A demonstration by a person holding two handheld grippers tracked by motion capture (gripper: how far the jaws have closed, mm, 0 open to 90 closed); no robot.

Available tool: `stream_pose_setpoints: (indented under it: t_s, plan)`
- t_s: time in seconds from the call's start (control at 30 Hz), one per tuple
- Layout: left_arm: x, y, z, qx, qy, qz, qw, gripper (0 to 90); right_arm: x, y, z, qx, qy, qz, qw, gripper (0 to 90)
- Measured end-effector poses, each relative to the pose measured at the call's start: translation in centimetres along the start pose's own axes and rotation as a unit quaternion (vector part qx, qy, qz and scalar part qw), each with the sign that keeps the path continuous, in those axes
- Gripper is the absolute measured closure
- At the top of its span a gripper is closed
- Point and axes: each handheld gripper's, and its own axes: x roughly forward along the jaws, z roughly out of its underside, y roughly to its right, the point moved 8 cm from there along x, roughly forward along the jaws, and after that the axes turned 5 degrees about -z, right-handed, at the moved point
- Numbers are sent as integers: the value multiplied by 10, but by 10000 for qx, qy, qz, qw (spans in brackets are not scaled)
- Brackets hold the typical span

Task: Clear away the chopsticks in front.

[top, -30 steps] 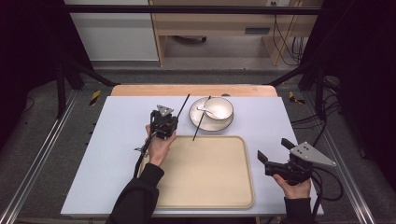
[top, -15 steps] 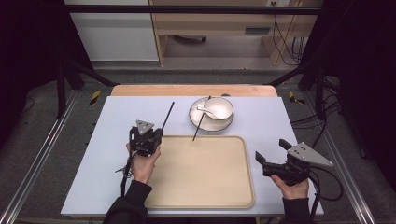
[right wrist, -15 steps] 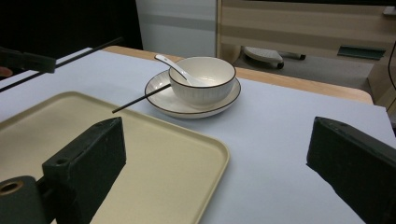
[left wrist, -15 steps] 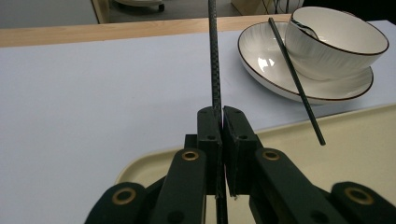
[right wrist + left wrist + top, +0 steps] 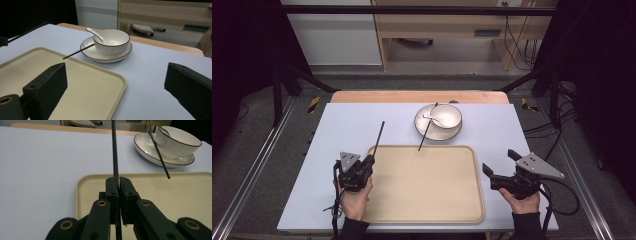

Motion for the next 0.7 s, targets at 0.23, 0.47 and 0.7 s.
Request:
stream_pose_setpoints:
  t_s: [0.23,0.47,0.7]
  plan:
    - [-14,1,14,-91,70,-90,9999,851,1,-1,1,-14,-24,-9,10000,47]
    - [-20,1,27,-59,-32,-292,9996,851,0,-1,1,-6,-16,-4,10000,47]
    - [-21,6,43,-14,-161,-318,9994,851,2,-2,2,-8,-46,-7,10000,47]
